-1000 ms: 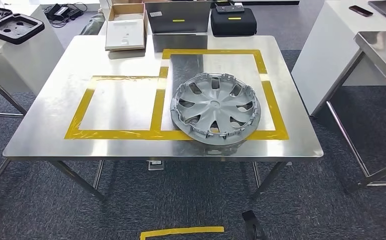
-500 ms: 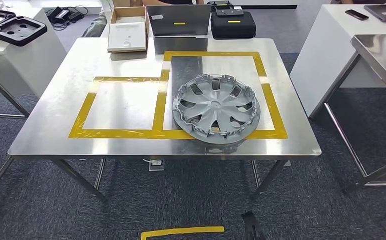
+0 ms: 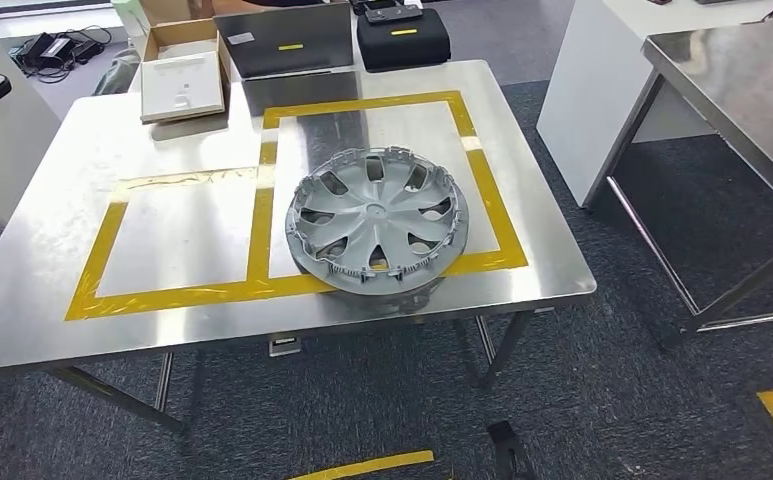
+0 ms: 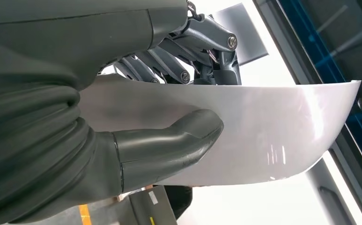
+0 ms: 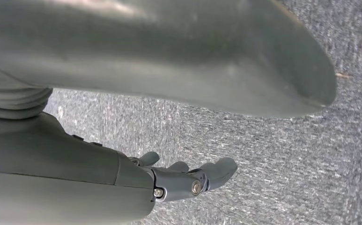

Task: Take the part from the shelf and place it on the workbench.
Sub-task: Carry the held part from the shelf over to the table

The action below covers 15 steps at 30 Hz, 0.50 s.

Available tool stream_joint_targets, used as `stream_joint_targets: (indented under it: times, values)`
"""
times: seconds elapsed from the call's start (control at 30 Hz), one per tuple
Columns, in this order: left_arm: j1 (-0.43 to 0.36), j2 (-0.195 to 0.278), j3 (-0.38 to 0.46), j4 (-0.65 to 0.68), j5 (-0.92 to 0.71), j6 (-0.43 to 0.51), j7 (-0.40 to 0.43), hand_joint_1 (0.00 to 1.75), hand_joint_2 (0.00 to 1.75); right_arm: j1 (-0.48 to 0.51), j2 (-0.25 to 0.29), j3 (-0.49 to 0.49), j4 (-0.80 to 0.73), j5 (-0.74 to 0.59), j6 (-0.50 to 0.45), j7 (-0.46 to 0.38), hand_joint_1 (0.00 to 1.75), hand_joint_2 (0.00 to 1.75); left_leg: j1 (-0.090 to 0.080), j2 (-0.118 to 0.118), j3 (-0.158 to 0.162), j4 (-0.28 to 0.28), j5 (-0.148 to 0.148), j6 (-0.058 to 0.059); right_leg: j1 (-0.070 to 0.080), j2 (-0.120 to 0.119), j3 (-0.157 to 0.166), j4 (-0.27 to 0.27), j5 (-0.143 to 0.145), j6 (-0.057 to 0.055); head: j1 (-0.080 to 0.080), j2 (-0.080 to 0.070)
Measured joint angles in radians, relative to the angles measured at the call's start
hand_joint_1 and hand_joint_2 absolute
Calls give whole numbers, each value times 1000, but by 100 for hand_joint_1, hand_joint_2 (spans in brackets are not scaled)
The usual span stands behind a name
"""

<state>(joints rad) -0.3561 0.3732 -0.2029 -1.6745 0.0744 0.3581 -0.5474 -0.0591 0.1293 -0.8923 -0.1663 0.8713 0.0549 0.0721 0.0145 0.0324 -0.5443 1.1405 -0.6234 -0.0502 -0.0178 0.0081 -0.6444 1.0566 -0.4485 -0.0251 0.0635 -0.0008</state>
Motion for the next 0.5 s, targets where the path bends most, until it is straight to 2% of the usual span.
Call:
stream_joint_targets:
  times: [0.03, 0.07, 0.1, 0.13, 0.17, 0.2, 0.23, 0.27, 0.3, 0.37, 0.4, 0.43, 0.5]
  values:
    - [1, 0, 0, 1, 0, 0, 0, 175, 175, -1, 0, 0, 0, 0, 0, 0, 0, 0, 0, -14, -40, 71, -28, 0, 1, 10, 1, 0, -1, -3, -1, 0]
    - [2, -1, -1, 3, 0, 0, 1, 175, 175, -1, 0, 0, 0, 0, 0, 0, 0, 0, 0, -21, -77, 129, -44, 2, 3, 21, 2, 0, -1, -4, 0, 0]
    - [3, -1, -1, 4, 0, 0, 2, 175, 175, -1, 0, 0, 0, 0, 0, 1, 0, 0, -1, -24, -102, 159, -40, 5, 5, 34, 3, 0, -2, -5, 0, 0]
    - [4, -1, -2, 6, 0, 0, 3, 175, 175, 0, 0, 0, 0, 0, -1, 2, 0, 0, -1, -27, -109, 151, -16, 10, 7, 47, 5, 0, -2, -5, 0, 0]
    - [3, -2, -2, 6, 0, 0, 4, 175, 175, 0, 0, -1, 0, 0, -1, 2, 0, 0, -3, -35, -99, 107, 25, 17, 8, 60, 7, 0, -2, -5, 0, 0]
    - [2, -2, -2, 7, 0, 0, 5, 175, 175, 0, 0, -1, 0, 0, -1, 2, 0, 0, -5, -54, -77, 40, 70, 26, 9, 73, 9, 0, -2, -5, 0, 0]
    - [1, -2, -2, 7, 0, 0, 6, 175, 175, 0, 1, -1, 0, 0, -1, 3, 0, 0, -6, -78, -55, -22, 102, 34, 10, 85, 10, 0, -2, -3, 0, 0]
    - [-1, -2, -2, 7, 0, 0, 7, 175, 175, -1, 2, -1, 0, 0, -1, 3, 0, 0, -8, -97, -38, -69, 122, 39, 8, 96, 8, 0, -1, 1, 0, 0]
    - [-3, -2, -2, 7, 0, 0, 7, 175, 175, -1, 2, -2, 0, 0, -1, 2, 0, 0, -10, -108, -29, -94, 128, 42, 5, 108, 5, -1, 1, 7, 0, 0]
    - [-8, -3, -3, 7, 0, 0, 8, 175, 175, 1, 2, -4, 1, 0, -1, 3, 0, 0, -13, -95, -22, -106, 129, 43, 1, 129, 0, -6, 7, 24, 0, 0]
    - [-11, -4, -4, 8, 0, 0, 9, 175, 175, 3, 2, -6, 1, 0, -1, 3, 0, 0, -12, -84, -18, -113, 133, 46, 2, 122, -1, -7, 8, 30, 0, 0]
    - [-13, -5, -4, 8, 0, 0, 10, 175, 175, 4, 2, -7, 1, 0, -1, 3, 0, 0, -10, -72, -13, -120, 138, 50, 4, 99, -6, 2, 1, 35, 2, 0]
    - [-15, -7, -5, 9, 0, 0, 13, 175, 175, 2, 1, -7, 1, 0, 0, 2, 0, 0, -8, -44, -7, -130, 142, 58, 8, 33, -43, 79, -45, 42, 6, 0]
